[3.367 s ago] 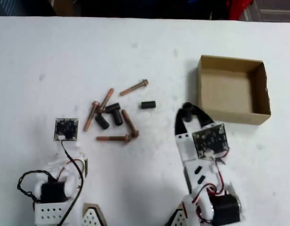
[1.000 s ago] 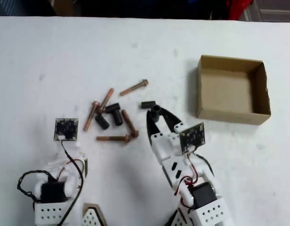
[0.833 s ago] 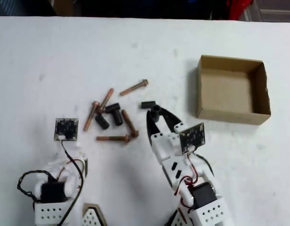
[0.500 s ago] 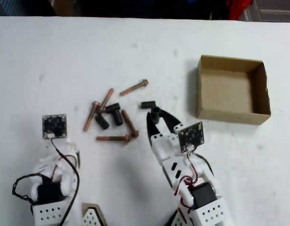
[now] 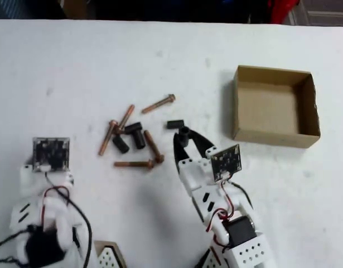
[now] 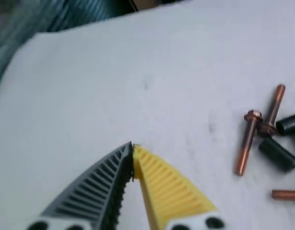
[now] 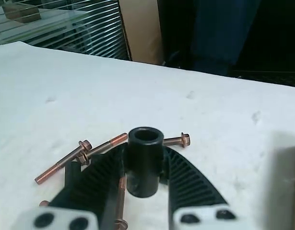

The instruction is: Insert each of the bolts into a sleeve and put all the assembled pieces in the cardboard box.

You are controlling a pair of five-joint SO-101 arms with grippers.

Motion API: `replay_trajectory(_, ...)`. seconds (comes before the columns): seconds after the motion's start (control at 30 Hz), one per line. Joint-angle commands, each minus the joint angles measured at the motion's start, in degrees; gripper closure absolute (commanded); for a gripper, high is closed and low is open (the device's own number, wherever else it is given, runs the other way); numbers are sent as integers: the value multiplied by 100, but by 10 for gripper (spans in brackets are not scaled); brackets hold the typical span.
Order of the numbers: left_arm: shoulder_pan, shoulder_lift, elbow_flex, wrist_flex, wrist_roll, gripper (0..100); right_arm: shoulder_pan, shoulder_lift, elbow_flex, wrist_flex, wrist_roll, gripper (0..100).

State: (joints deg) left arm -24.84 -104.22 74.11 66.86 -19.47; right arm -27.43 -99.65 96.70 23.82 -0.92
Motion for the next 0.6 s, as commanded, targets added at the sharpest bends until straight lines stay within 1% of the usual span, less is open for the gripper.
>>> replay_trajectory(0.0,-31,-31,-1037,-132,-35,973,-48,-66,35,13,79,981)
replay_trajectory(0.1,-31,-13,-1160,-352,-79,973,-48,-66,35,13,79,980)
replay_trajectory(0.23,136,514,-1178,-422,-589,973,-48,-57,35,13,79,980)
replay_trajectory(0.3,207,1112,-1380,-440,-580,973,-48,-48,35,13,79,980)
replay_trajectory(0.57,602,3960,-3068,-352,-571,973,-48,-31,35,22,79,981)
